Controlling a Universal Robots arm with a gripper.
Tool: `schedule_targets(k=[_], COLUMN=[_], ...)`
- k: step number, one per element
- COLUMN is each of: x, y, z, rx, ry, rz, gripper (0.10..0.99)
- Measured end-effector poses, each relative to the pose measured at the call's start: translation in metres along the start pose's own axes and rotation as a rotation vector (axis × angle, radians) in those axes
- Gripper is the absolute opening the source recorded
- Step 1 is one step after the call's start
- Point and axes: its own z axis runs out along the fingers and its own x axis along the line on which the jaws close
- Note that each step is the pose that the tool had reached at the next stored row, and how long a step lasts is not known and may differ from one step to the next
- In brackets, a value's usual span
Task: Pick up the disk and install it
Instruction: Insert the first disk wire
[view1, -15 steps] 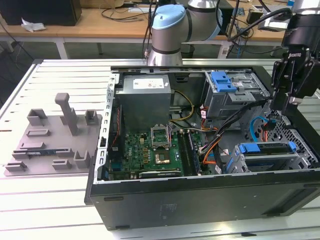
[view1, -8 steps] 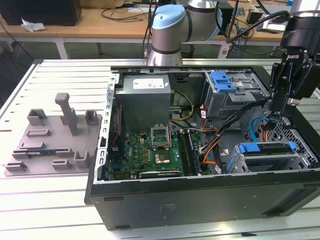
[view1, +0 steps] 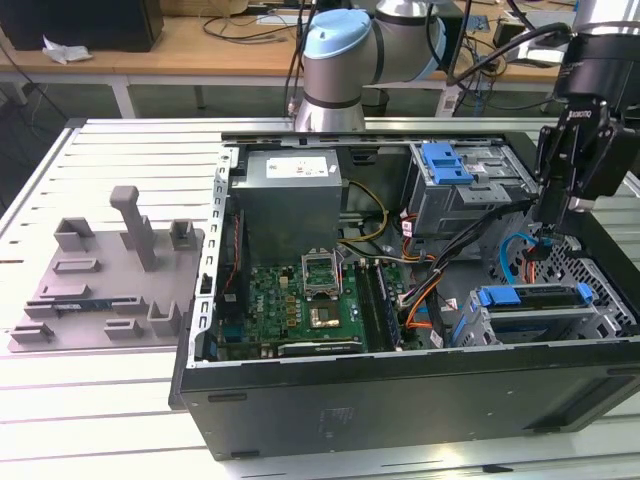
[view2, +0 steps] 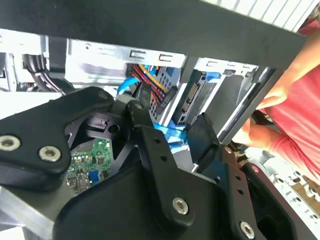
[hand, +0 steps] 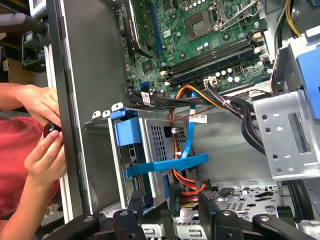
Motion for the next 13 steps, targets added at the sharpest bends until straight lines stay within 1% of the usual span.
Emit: schedule_targets(k=[5,7,9,13], x=[0.008,0.0089,0.0088,0.0085], y=[-0.0035,-0.0046,-0.0046,-0.0047], z=[0.0056,0.0063,0.0066,0.0071], rx=[0.0,-0.001,-0.002,-0.003], ry=[0.0,-0.0002,-0.0001,-0.0002], rz=[0.001,0.002,0.003,0.005], gripper=[0.565,0.565,0.412,0.412])
